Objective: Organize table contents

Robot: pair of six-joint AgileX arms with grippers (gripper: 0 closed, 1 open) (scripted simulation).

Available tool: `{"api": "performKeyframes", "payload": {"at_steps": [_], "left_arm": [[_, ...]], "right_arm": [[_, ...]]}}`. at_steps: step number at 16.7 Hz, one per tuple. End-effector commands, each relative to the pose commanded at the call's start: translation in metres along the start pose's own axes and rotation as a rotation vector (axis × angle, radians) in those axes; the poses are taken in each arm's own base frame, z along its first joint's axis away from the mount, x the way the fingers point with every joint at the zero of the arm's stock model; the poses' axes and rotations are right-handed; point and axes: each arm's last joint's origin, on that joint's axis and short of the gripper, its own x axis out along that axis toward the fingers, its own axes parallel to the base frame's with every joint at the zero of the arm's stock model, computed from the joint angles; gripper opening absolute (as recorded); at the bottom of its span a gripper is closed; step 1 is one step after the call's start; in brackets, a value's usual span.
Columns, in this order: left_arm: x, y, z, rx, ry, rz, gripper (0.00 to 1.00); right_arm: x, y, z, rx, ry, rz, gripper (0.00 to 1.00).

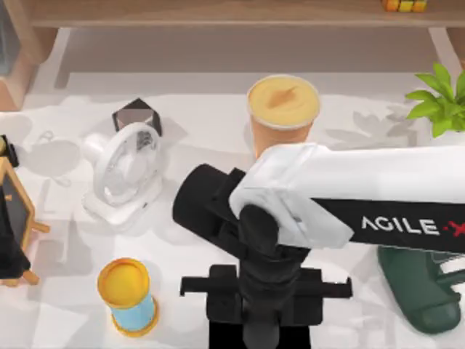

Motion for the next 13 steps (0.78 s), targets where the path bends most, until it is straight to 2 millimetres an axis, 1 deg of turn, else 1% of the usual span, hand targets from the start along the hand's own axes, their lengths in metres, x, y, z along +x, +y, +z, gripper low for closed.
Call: {"api": "performKeyframes", "payload": {"at_steps": [2,7,10,13], "left_arm": [[0.0,0.0,0.0,0.0,0.0,0.0,1.0],[0.0,0.0,0.0,0.0,0.0,0.0,1.0],[0.0,0.0,0.0,0.0,0.0,0.0,1.0],[0.0,0.0,0.0,0.0,0.0,0.0,1.0]], "right_arm": [[-0.001,-0.001,0.001,0.007,-0.002,0.003,0.0],[0.01,0.0,0.0,0.0,0.0,0.0,0.0],[0.01,0.0,0.0,0.0,0.0,0.0,0.0],[0.01,0.0,0.0,0.0,0.0,0.0,0.23]]}}
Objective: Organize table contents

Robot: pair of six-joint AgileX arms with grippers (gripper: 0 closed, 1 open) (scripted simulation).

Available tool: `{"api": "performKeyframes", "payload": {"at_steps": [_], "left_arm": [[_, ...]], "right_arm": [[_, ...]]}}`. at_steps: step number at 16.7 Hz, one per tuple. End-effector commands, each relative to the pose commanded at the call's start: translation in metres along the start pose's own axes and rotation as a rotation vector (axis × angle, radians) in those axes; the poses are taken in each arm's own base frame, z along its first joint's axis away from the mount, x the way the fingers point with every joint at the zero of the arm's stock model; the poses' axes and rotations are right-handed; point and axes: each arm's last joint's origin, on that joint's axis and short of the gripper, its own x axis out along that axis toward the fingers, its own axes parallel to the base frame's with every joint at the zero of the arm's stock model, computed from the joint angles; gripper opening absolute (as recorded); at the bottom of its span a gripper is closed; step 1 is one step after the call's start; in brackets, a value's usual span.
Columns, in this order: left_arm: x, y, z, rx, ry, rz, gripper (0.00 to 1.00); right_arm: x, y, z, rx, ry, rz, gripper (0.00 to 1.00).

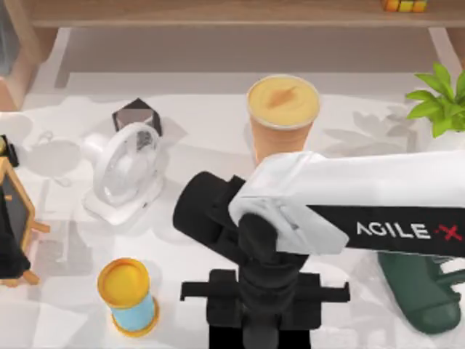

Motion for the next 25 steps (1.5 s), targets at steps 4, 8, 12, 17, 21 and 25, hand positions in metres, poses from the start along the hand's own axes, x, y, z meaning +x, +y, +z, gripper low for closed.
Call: {"api": "performKeyframes", "payload": {"at_steps": [4,8,12,17,21,25], "left_arm": [[0.0,0.0,0.0,0.0,0.0,0.0,1.0],[0.0,0.0,0.0,0.0,0.0,0.0,1.0],[0.0,0.0,0.0,0.0,0.0,0.0,1.0],[0.0,0.0,0.0,0.0,0.0,0.0,1.0],[0.0,0.0,0.0,0.0,0.0,0.0,1.0],[0.0,0.0,0.0,0.0,0.0,0.0,1.0]], "right_arm": [[0.0,0.0,0.0,0.0,0.0,0.0,0.53],[0.0,0.0,0.0,0.0,0.0,0.0,0.83],[0.0,0.0,0.0,0.0,0.0,0.0,1.0],[0.0,0.0,0.0,0.0,0.0,0.0,1.0],[-0.002,0.0,0.001,0.008,-0.003,0.004,1.0],[-0.025,-0.002,0.015,0.16,-0.04,0.07,1.0]]}}
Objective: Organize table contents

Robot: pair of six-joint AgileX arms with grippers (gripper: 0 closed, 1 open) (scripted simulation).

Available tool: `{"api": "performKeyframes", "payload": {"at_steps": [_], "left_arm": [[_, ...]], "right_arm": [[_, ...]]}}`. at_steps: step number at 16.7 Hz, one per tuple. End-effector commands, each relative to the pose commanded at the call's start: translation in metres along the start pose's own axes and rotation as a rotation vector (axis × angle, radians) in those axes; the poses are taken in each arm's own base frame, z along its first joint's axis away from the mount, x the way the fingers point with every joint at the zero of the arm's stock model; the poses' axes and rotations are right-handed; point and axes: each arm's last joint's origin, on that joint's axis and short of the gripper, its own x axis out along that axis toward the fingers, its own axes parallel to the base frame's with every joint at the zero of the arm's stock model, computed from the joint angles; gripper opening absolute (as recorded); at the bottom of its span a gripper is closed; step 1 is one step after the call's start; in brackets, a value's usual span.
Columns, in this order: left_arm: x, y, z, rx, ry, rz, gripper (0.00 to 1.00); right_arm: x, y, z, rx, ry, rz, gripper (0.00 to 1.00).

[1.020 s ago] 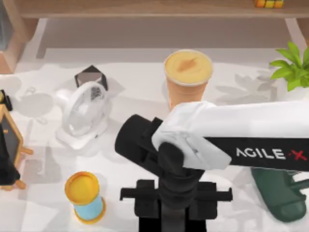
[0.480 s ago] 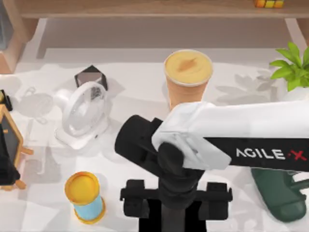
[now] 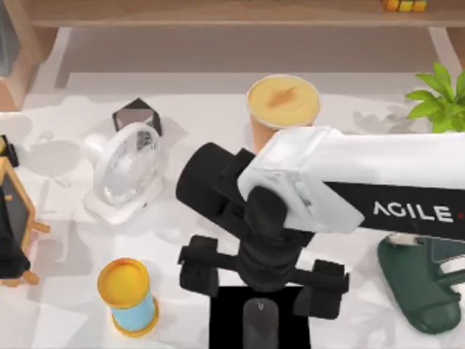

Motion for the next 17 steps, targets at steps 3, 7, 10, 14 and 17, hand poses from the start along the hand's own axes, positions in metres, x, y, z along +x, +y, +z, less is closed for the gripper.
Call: {"api": "performKeyframes", "payload": {"at_steps": [3,7,10,14,17], "left_arm": [[0.0,0.0,0.0,0.0,0.0,0.0,1.0],[0.0,0.0,0.0,0.0,0.0,0.0,1.0],[0.0,0.0,0.0,0.0,0.0,0.0,1.0],[0.0,0.0,0.0,0.0,0.0,0.0,1.0],[0.0,0.0,0.0,0.0,0.0,0.0,1.0]], "right_arm": [[-0.028,-0.003,0.02,0.237,-0.037,0.081,1.0],[-0.072,-0.02,0.053,0.678,-0.067,0.21,1.0],[-0.102,-0.044,0.079,1.101,-0.06,0.307,1.0],[-0.129,-0.09,0.108,1.746,-0.008,0.41,1.0],[-0.138,-0.131,0.124,2.263,0.051,0.451,1.0]]}}
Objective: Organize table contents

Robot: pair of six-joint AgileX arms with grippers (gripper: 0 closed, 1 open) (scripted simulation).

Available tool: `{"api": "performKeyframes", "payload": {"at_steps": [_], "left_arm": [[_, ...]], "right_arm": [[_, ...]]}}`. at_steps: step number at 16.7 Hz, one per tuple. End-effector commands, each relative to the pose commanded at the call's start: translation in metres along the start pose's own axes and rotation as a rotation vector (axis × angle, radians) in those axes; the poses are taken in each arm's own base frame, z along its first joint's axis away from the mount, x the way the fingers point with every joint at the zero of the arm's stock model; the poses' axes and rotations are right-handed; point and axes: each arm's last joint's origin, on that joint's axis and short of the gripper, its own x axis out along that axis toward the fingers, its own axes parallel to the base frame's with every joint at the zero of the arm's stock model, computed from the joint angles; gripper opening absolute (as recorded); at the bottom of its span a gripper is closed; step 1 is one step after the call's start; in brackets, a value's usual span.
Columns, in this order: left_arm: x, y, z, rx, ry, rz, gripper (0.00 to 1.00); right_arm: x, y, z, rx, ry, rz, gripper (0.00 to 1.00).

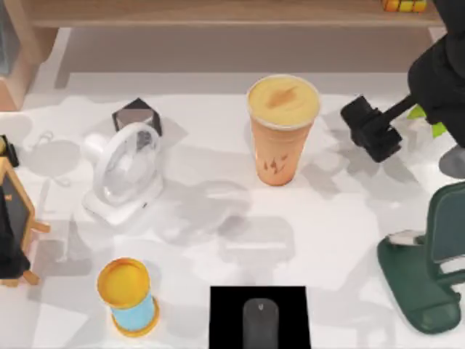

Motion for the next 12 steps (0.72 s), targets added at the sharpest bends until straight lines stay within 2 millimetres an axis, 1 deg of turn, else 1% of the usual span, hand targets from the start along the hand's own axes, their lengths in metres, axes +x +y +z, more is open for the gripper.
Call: {"api": "performKeyframes", "payload": {"at_steps": [3,6,9,12], "left_arm": [[0.0,0.0,0.0,0.0,0.0,0.0,1.0],[0.0,0.0,0.0,0.0,0.0,0.0,1.0],[0.0,0.0,0.0,0.0,0.0,0.0,1.0],[0.0,0.0,0.0,0.0,0.0,0.0,1.0]], "right_arm": [[-0.002,0.035,0.027,0.539,-0.041,0.046,1.0],[0.001,0.062,0.063,1.107,-0.091,0.113,1.0],[0.005,0.081,0.104,1.684,-0.128,0.208,1.0],[0.008,0.09,0.146,2.23,-0.134,0.327,1.0]]}}
